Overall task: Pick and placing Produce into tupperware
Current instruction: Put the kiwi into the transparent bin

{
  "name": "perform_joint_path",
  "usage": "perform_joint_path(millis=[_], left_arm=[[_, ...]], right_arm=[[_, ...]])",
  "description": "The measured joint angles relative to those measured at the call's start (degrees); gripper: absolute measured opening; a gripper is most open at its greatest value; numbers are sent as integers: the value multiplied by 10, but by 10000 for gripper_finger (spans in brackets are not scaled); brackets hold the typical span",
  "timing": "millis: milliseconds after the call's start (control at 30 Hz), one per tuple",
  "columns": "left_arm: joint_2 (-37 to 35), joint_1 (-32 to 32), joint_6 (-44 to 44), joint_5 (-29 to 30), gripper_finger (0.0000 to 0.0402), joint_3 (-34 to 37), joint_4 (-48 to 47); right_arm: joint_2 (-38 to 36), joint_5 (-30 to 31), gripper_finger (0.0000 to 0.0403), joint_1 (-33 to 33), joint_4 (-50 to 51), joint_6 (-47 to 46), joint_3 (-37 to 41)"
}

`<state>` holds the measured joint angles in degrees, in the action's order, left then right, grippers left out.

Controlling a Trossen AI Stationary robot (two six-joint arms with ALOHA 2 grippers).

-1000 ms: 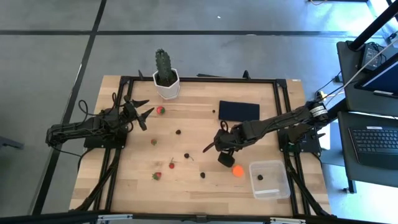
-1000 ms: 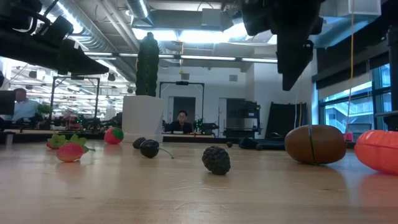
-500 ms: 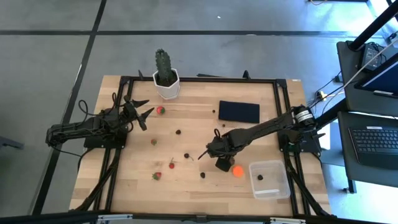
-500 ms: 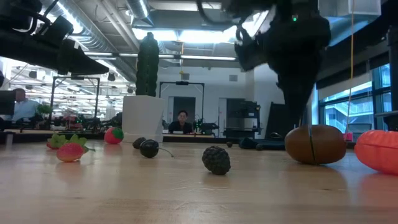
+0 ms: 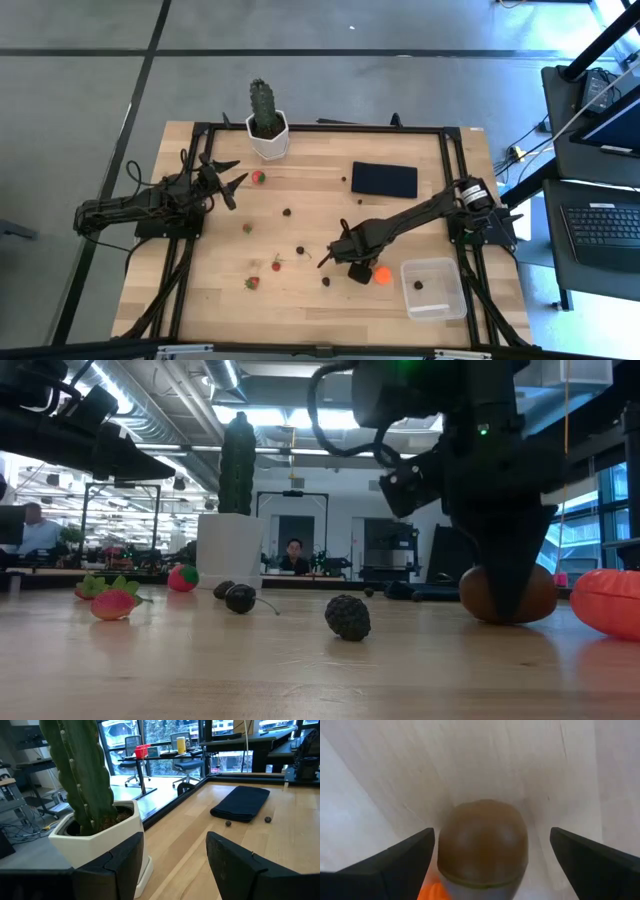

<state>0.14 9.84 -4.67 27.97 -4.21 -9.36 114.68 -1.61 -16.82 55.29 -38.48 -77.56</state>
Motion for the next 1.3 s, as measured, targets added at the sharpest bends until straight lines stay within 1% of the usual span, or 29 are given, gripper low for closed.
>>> perform_joint_path(millis=[200, 300, 467, 667, 967, 1067, 1167, 1300], left_arm=[[0, 0, 0, 0, 208, 0, 0], [0, 0, 0, 0, 208, 0, 0], [0, 0, 0, 0, 208, 0, 0], [0, 0, 0, 0, 208, 0, 0], [0, 0, 0, 0, 208, 0, 0], [0, 0, 0, 0, 208, 0, 0], [0, 0, 0, 0, 208, 0, 0], [0, 0, 0, 0, 208, 0, 0]], right_arm=[[2, 0, 395, 0, -1, 0, 0], [2, 0, 379, 0, -1, 0, 0], [3, 0, 326, 0, -1, 0, 0], [3, 0, 245, 0, -2, -4, 0], [-1, -6, 243, 0, 9, -18, -9], [-17, -12, 243, 0, 38, -25, -32], [-40, -12, 243, -2, 89, -53, -64], [-87, -10, 243, -11, 148, -121, -106]])
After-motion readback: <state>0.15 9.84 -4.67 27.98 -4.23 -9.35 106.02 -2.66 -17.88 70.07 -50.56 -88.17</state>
